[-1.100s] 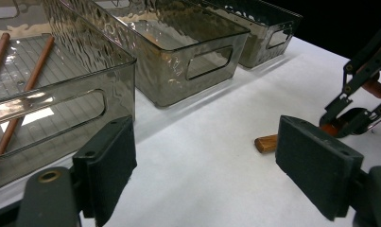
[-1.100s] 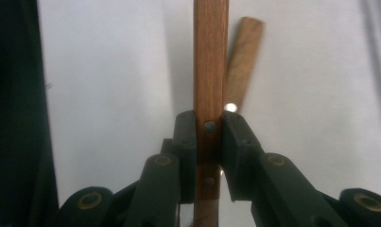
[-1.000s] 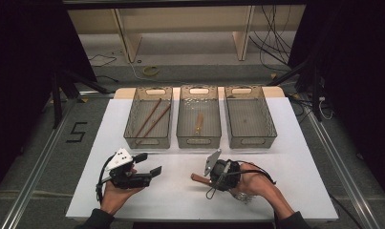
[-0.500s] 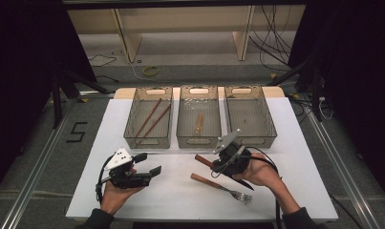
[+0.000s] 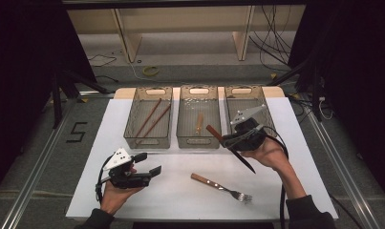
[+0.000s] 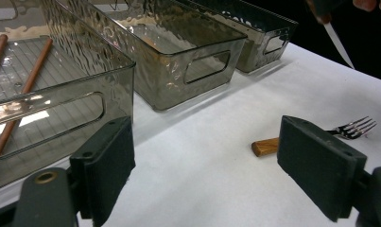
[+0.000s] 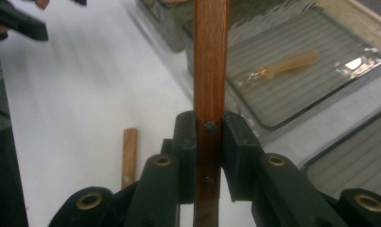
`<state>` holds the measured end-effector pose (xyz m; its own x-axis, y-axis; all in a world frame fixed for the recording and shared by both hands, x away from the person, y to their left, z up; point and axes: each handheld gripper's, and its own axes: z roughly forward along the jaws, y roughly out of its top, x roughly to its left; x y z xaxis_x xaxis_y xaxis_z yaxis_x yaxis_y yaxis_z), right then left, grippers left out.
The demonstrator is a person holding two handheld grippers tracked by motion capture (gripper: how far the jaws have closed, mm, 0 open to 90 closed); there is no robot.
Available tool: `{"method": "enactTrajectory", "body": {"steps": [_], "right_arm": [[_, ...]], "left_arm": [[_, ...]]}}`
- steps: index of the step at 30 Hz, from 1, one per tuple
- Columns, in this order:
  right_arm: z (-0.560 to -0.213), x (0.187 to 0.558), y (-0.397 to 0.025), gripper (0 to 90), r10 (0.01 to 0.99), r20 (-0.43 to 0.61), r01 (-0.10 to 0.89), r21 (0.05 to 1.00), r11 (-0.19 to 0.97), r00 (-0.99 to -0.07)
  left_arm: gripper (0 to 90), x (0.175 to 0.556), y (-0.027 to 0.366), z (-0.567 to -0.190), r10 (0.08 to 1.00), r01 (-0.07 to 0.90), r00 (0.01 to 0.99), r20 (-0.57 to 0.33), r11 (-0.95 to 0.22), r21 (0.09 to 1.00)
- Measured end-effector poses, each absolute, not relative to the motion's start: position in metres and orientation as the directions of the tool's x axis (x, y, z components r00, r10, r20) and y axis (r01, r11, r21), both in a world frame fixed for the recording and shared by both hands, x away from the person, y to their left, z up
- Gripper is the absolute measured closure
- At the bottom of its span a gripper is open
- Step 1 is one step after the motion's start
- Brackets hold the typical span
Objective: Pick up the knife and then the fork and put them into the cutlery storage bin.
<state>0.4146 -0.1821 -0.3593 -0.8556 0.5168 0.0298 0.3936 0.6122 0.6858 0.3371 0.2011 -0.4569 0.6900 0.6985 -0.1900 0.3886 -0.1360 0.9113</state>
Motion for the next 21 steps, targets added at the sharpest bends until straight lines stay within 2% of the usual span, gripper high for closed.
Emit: {"method": "enactTrajectory", "body": {"steps": [21], "right_arm": [[-0.327,0.457,-0.202,77.6,0.647,0.061,0.468,0.742,0.48,-0.76]], "left_arm": [[18.2,0.337,0.202,-0.456,0.697,0.387,0.689,-0.199,-0.122,0.914]]}}
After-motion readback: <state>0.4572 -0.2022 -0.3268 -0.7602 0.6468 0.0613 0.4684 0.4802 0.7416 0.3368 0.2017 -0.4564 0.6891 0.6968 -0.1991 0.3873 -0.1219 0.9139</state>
